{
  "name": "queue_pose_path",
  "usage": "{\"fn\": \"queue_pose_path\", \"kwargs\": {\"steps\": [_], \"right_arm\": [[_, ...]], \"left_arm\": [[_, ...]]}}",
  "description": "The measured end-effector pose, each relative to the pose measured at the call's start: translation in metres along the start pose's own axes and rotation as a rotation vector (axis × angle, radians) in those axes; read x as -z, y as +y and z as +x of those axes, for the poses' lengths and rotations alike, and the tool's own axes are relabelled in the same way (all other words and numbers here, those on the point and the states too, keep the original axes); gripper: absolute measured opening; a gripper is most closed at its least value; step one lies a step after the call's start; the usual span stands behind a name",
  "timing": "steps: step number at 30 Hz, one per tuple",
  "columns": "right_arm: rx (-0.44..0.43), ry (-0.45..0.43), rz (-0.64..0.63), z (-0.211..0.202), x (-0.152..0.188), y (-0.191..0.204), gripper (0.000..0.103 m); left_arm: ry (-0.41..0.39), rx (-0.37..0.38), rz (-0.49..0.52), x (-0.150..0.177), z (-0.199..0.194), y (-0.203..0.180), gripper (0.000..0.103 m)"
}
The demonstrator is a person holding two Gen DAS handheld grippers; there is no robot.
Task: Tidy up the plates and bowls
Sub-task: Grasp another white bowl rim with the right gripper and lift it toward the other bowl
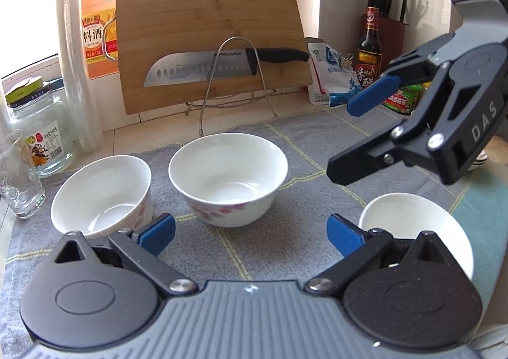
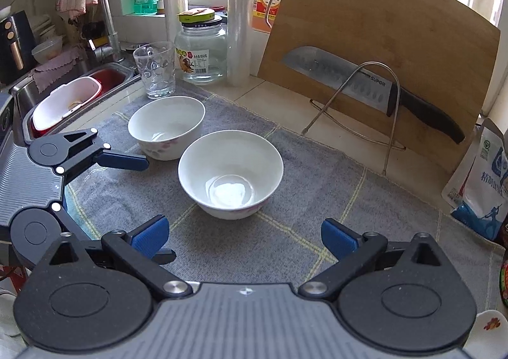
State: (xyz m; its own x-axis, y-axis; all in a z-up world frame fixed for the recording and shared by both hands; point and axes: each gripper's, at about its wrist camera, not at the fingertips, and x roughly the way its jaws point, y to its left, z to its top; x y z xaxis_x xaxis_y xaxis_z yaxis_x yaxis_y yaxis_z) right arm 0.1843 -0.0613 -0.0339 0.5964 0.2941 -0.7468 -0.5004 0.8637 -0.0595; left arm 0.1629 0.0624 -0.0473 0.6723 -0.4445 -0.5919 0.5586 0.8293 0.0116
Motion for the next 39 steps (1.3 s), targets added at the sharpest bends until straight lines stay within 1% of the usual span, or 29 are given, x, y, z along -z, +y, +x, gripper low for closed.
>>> {"fn": "queue_pose_path", "kwargs": {"steps": [2,6,13,18,21,23,26,30,35,36,38,39], "right_arm": [[-0.014,0.004,-0.007,0.006,-0.005,-0.004,0.103],[-0.076,0.009,-0.015,0.02,-0.013,-0.01,0.103],[-0.106,0.036,-0.047,0.047,-0.027,-0.013,0.103],[-0.129,0.05,-0.043,0.064,-0.035,-0.018,0.101],[-0.145,0.06,-0.034,0.074,-0.039,-0.022,0.096],[-0.153,0.072,-0.03,0.08,-0.041,-0.024,0.088],[-0.16,0.089,-0.026,0.088,-0.042,-0.027,0.08],[-0.179,0.099,-0.006,0.097,-0.043,-0.032,0.078],[-0.202,0.106,0.013,0.103,-0.046,-0.037,0.071],[-0.206,0.106,0.016,0.104,-0.047,-0.037,0.071],[-0.216,0.109,0.014,0.106,-0.049,-0.038,0.066],[-0.216,0.111,0.011,0.106,-0.049,-0.037,0.065]], "left_arm": [[0.003,-0.01,0.0,-0.002,0.007,0.001,0.101],[0.016,-0.017,-0.002,-0.004,0.019,0.003,0.101],[0.029,-0.015,-0.007,-0.005,0.032,0.002,0.101],[0.029,-0.015,-0.009,-0.009,0.039,0.003,0.1],[0.029,-0.023,-0.017,-0.011,0.042,0.003,0.099],[0.028,-0.026,-0.02,-0.011,0.043,0.004,0.099],[0.026,-0.022,-0.025,-0.011,0.043,0.006,0.098],[0.027,-0.023,-0.028,-0.011,0.045,0.007,0.098],[0.015,-0.026,-0.043,-0.011,0.044,0.008,0.098],[0.012,-0.025,-0.049,-0.01,0.043,0.009,0.097],[0.011,-0.03,-0.053,-0.01,0.044,0.009,0.096],[0.011,-0.033,-0.053,-0.01,0.044,0.009,0.095]]}}
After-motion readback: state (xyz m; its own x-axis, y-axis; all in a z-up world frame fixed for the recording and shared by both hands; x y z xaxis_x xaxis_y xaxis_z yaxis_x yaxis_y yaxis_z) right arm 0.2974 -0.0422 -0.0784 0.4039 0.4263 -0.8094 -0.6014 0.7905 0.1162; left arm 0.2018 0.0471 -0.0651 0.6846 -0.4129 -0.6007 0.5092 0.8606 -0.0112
